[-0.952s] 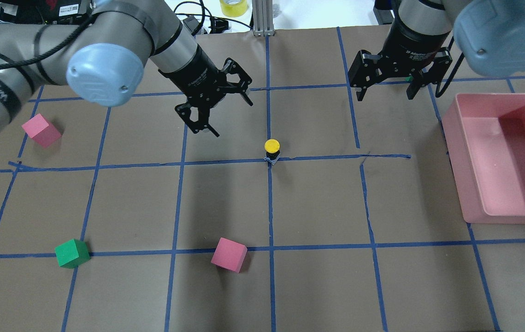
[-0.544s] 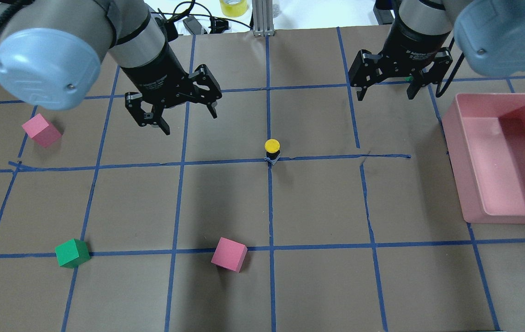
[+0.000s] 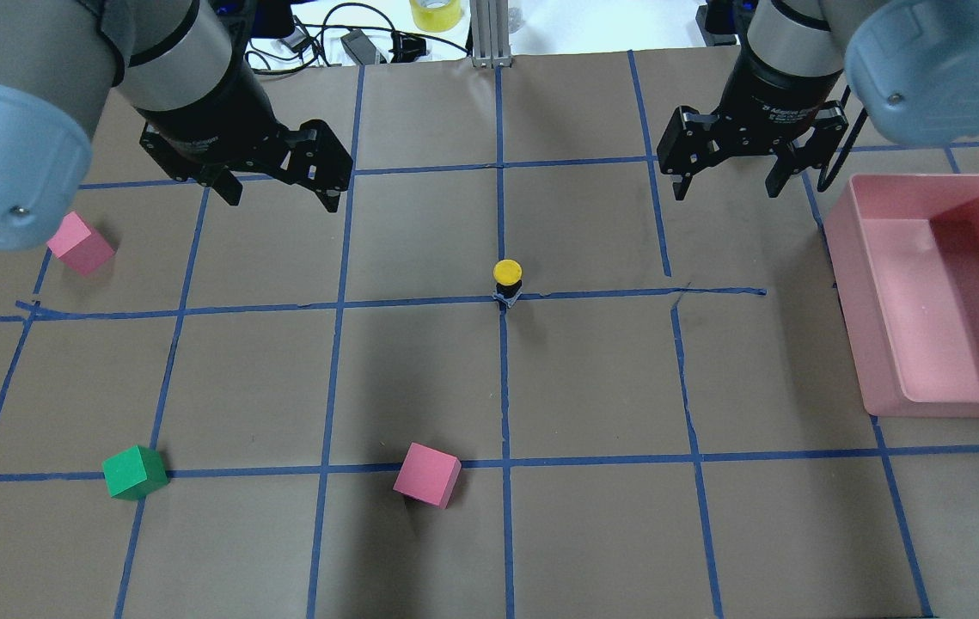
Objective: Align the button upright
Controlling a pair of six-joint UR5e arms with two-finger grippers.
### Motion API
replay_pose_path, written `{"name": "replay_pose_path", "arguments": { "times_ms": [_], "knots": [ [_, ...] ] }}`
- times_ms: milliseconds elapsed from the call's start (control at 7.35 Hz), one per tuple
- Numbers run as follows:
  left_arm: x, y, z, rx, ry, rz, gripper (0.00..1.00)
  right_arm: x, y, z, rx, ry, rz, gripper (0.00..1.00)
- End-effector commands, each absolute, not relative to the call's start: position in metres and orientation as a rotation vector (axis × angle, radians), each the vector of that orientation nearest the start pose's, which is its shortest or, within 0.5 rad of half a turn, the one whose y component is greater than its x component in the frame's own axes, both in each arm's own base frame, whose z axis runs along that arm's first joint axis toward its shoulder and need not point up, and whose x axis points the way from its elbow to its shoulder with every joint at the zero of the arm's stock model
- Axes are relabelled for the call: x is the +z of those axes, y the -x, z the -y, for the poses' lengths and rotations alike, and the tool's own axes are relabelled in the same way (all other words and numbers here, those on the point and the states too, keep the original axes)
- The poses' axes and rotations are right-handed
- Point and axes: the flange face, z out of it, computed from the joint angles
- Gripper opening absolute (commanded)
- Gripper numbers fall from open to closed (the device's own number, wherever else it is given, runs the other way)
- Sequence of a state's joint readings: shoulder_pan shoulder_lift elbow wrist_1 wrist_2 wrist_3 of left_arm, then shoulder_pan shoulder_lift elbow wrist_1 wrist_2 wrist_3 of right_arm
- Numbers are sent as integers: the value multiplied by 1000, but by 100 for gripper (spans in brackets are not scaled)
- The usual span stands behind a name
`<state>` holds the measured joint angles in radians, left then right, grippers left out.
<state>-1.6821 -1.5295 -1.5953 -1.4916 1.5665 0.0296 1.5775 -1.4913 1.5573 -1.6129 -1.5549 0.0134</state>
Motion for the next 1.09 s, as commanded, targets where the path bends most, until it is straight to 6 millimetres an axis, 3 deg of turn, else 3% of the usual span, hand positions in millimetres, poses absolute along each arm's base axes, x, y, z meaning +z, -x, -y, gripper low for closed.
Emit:
{"name": "replay_pose_path", "arguments": {
  "times_ms": [0,272,952],
  "knots": [
    [507,186,456,-164,-258,-3148,100,475,-139,519,-9,-7,-3125,100],
    [515,184,448,-162,-256,-3133,100,469,-138,518,43,-10,-3128,100],
    [514,183,449,-164,-254,-3136,100,482,-140,515,29,-29,-3119,100]
  ]
}}
